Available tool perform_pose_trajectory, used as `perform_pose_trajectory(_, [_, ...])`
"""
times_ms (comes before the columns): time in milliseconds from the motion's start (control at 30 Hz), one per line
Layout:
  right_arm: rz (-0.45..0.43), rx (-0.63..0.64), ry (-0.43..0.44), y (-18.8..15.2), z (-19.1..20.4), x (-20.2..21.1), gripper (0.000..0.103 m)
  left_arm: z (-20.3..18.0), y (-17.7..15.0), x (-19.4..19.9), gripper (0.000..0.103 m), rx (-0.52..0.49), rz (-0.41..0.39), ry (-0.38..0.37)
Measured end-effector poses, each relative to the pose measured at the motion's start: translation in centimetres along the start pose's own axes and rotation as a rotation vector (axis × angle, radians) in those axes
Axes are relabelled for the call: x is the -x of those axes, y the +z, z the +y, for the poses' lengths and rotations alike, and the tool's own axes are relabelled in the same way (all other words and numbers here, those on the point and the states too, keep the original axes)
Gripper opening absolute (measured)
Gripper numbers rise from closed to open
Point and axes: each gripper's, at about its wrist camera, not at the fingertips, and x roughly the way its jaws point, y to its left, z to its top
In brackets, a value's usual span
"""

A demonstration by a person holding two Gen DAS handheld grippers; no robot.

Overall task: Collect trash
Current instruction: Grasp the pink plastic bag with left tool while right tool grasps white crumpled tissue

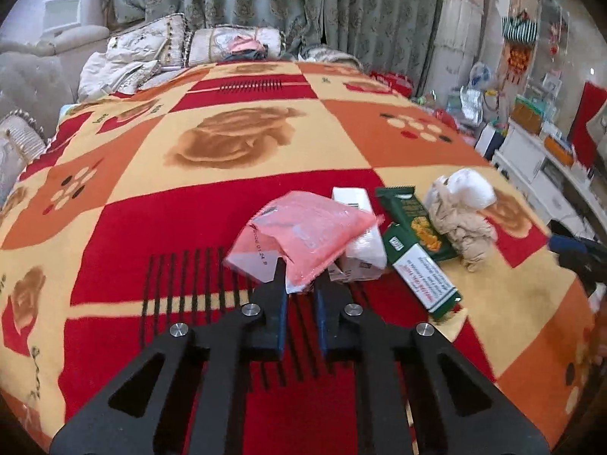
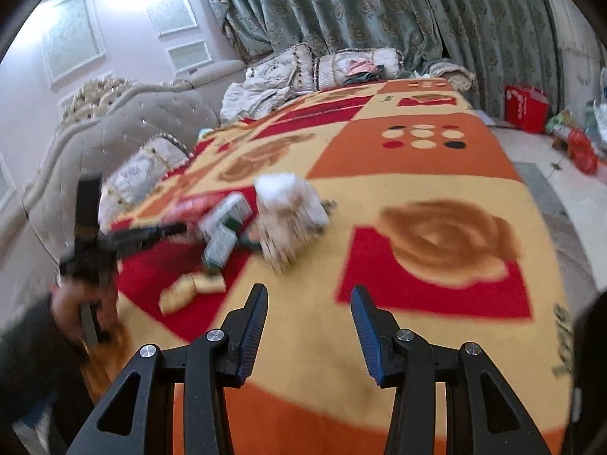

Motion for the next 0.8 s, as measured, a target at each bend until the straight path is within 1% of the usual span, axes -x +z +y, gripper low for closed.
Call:
perform_pose_trajectory(67, [0.014,-0.005,0.027,1.6,0.5,-1.8,0.044,0.0,-0.4,1.1,0.009,0.018,-0.019,-0.019])
perform_pose_trajectory(133, [0.028,0.023,0.031,2.9,1.5,-3.6,0.044,-0.1,-1.0,2.3,0.009,0.033,-0.036,-0.033])
perform_pose_trajectory(300, [0.022,0.102,-0.025,5.4,3.9,-7.5,0.044,-0.2,-2.6,4.9,0.009,0.107,-0.064,-0.061])
perform_pose_trajectory(433, [0.035,0.099,-0.071,6.8,3.9,-9.5,0.044,-0.7,-3.1,6.0,0.009,0.135,-0.079,-0.084])
perform_pose_trajectory(500, [0.026,0.094,-0.083,7.0,3.7,-9.6,0.044,-1.1,-3.2,6.3,0.009,0.134,-0.084,-0.094])
perform_pose_trajectory(533, [0.021,0.085,-0.071,7.0,3.6,-9.4,0.04,-1.3,-3.1,6.4,0.009,0.131,-0.086,-0.096])
perform_pose_trajectory(567, [0.024,0.078,-0.066,6.9,3.5,-9.3,0.028,-1.4,-3.1,6.5,0.009,0.128,-0.088,-0.097])
perform_pose_trajectory(600, [0.035,0.063,-0.054,6.8,3.2,-9.2,0.025,-1.5,-3.1,6.5,0.009,0.126,-0.09,-0.098])
perform_pose_trajectory(667, [0.026,0.059,-0.034,6.7,3.0,-8.5,0.023,-1.8,-3.0,6.9,0.009,0.134,-0.094,-0.106])
perform_pose_trajectory(800, [-0.01,0.037,-0.004,5.8,2.4,-5.2,0.022,-2.5,-3.0,7.6,0.009,0.131,-0.105,-0.115])
